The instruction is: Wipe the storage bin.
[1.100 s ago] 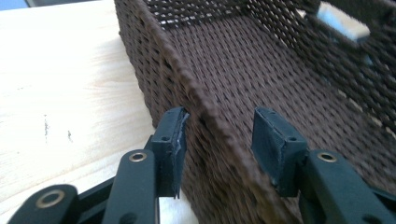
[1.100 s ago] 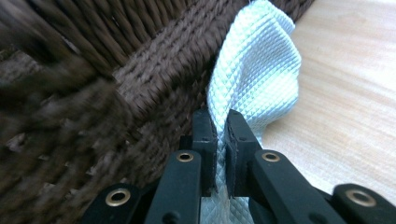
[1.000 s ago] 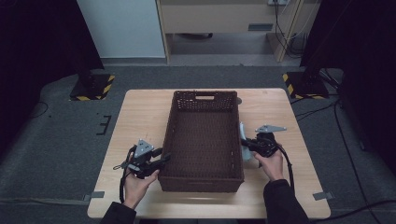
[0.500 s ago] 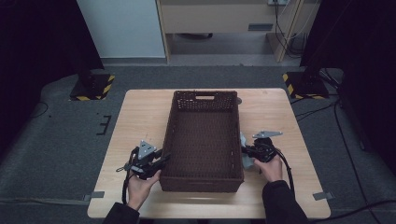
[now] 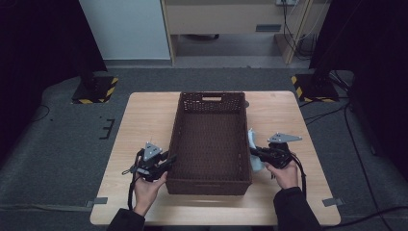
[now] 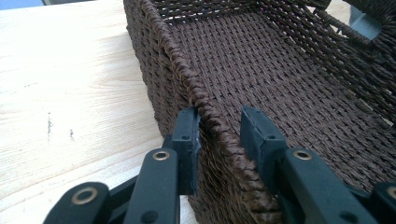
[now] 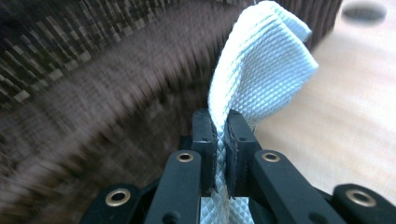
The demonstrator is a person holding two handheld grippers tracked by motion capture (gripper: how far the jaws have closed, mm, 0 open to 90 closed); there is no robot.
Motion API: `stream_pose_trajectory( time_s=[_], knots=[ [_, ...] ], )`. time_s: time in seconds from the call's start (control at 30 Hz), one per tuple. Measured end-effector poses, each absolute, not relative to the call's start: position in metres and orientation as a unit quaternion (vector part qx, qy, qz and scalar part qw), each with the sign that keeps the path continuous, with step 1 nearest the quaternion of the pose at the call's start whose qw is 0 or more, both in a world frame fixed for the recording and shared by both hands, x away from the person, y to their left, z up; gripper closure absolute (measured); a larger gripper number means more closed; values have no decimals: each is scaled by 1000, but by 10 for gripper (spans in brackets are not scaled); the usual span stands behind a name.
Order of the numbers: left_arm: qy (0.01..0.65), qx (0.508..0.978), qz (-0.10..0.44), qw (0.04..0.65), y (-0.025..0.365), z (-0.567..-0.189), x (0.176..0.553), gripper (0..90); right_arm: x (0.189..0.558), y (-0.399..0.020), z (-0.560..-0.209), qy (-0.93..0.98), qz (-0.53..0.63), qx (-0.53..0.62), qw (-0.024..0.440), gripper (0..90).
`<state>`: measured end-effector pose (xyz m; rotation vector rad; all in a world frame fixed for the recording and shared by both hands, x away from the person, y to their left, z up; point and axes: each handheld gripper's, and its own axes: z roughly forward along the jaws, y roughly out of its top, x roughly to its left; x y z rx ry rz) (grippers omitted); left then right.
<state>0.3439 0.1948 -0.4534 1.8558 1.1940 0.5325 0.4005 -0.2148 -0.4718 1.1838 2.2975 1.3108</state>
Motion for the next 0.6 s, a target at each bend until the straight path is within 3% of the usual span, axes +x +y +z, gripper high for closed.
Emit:
stream_pose_trajectory(
  time_s=[0.23, 0.6],
  knots=[
    [478, 739, 210, 426, 196, -454, 345, 668, 403, -208, -504, 805, 396, 433, 91, 849],
    [465, 750, 195, 428, 203, -452, 340, 535, 378, -222, -463, 764, 488, 403, 123, 849]
  ],
)
